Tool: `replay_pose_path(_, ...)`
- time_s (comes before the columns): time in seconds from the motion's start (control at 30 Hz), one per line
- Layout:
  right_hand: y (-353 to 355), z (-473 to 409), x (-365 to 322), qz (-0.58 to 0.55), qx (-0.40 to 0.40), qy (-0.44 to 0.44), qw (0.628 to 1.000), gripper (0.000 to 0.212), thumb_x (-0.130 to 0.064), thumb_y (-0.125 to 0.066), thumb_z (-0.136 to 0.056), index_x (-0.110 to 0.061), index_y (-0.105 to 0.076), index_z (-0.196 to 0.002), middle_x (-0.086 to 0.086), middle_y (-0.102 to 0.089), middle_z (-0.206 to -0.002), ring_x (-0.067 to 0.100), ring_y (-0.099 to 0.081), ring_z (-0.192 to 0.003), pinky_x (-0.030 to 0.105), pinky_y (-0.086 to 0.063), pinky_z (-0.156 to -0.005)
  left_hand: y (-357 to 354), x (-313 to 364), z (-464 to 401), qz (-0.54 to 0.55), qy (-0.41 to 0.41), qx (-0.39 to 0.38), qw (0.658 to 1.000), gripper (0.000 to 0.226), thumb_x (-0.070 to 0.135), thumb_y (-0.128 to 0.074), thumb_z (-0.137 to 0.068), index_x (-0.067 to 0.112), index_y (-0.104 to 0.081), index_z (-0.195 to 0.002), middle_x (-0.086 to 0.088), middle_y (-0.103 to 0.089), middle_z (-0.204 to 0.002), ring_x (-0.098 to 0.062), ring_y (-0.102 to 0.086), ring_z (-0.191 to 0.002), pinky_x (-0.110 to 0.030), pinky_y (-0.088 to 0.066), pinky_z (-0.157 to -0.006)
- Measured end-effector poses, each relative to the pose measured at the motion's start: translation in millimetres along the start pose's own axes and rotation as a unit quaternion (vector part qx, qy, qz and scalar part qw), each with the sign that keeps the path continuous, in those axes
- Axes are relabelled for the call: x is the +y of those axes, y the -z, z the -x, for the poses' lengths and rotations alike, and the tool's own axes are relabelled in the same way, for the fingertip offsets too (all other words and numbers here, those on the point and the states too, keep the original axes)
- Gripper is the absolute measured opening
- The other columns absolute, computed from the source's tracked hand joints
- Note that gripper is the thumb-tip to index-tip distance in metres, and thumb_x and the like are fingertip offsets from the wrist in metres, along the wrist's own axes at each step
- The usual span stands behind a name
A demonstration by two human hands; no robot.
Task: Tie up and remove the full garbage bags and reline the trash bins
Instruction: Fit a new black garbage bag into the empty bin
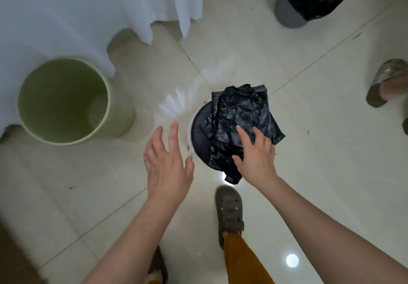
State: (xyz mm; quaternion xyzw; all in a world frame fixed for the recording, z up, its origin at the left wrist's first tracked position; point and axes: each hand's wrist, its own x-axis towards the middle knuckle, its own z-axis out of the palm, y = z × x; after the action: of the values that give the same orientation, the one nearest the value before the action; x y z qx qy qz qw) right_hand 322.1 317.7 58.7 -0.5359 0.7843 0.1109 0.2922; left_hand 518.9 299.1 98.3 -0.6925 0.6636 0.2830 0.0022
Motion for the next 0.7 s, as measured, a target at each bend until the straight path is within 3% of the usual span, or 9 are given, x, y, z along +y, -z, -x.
replay_pose_path(0.2,-38.2,-59.9,27.2,-0.002,-0.086,-0.001,0.996,0.064,-0.042,-0.054,-0.094,-0.04,-0.023,-0.149,0.01,0.01,-0.161,0.037,0.002,-0.145,0.056,-0.004,-0.117,-50.2,27.3,-13.7,-0.019,-0.015,-0.03,0.999,0.079,0.029,-0.057,-0.091,0.025,-0.007,-0.152,-0.01,-0.004,-0.155,-0.032,-0.012,-0.14,-0.046,-0.019,-0.117)
replay_pose_path(0.27,-44.5,-66.1,31.0,0.009,-0.116,-0.001,0.993,0.067,-0.045,-0.053,-0.093,-0.03,-0.022,-0.151,0.003,0.001,-0.161,0.035,0.0,-0.145,0.058,-0.002,-0.117,-53.6,29.0,-9.7,-0.025,-0.014,-0.038,0.999,0.079,0.028,-0.057,-0.091,0.026,-0.007,-0.152,-0.008,-0.004,-0.155,-0.032,-0.012,-0.14,-0.047,-0.02,-0.117)
replay_pose_path(0.4,-31.5,-51.3,32.9,-0.04,-0.079,0.034,0.995,0.066,-0.039,-0.053,-0.094,-0.017,-0.026,-0.15,-0.004,-0.019,-0.155,0.031,-0.015,-0.141,0.056,-0.009,-0.117,-40.6,31.7,0.7,-0.039,-0.009,-0.057,0.998,0.078,0.029,-0.057,-0.091,0.025,-0.008,-0.152,-0.008,-0.004,-0.155,-0.033,-0.013,-0.14,-0.047,-0.021,-0.116)
replay_pose_path(0.53,5.9,-16.7,29.0,-0.103,-0.025,0.088,0.99,0.06,-0.031,-0.053,-0.096,-0.016,-0.032,-0.149,-0.003,-0.025,-0.156,0.027,-0.023,-0.139,0.04,-0.016,-0.118,-10.3,40.6,11.3,-0.022,-0.009,-0.055,0.998,0.076,0.029,-0.057,-0.092,0.026,-0.01,-0.151,-0.007,-0.006,-0.154,-0.031,-0.017,-0.138,-0.045,-0.024,-0.115)
replay_pose_path(0.7,65.9,36.5,5.1,-0.242,0.008,0.137,0.961,0.045,-0.015,-0.059,-0.094,-0.012,-0.051,-0.138,-0.006,-0.043,-0.139,0.015,-0.033,-0.133,0.007,-0.015,-0.103,38.7,46.3,22.9,0.053,-0.084,-0.06,0.993,0.077,0.042,-0.061,-0.09,0.041,-0.013,-0.15,0.001,-0.011,-0.155,-0.023,-0.02,-0.138,-0.04,-0.028,-0.111)
